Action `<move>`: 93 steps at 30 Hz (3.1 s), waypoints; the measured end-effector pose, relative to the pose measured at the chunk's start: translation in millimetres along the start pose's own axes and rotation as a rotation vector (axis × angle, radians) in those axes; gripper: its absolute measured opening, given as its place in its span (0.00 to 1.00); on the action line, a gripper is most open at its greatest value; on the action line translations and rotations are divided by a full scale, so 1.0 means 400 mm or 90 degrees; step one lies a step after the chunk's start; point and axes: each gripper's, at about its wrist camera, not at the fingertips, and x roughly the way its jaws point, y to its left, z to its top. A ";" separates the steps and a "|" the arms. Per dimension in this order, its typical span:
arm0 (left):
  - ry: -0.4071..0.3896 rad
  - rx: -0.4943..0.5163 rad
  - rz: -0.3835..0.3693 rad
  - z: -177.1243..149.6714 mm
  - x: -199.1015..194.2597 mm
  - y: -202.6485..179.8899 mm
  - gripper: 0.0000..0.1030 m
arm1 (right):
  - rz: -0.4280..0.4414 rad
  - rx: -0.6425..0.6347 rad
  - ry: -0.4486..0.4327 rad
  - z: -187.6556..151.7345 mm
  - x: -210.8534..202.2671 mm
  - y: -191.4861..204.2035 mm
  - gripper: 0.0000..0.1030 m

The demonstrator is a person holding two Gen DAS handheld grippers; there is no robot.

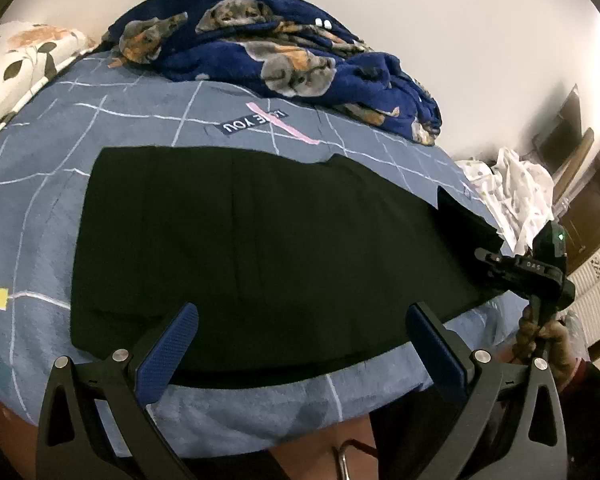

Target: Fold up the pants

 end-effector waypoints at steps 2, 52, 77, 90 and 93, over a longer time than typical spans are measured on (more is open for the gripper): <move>0.006 -0.001 0.000 -0.003 0.006 0.000 1.00 | -0.010 -0.023 0.009 -0.011 0.009 0.009 0.12; 0.047 0.096 -0.106 0.029 0.048 -0.170 1.00 | 0.299 0.194 0.139 -0.102 -0.021 -0.034 0.89; 0.215 0.025 -0.302 0.161 0.401 -0.317 0.75 | 0.188 0.393 0.037 -0.147 0.060 -0.078 0.24; 0.284 -0.063 -0.328 0.180 0.511 -0.323 0.75 | 0.184 0.396 0.073 -0.189 0.000 -0.110 0.08; 0.294 -0.058 -0.324 0.182 0.525 -0.338 0.75 | 0.186 0.409 0.092 -0.205 0.012 -0.129 0.08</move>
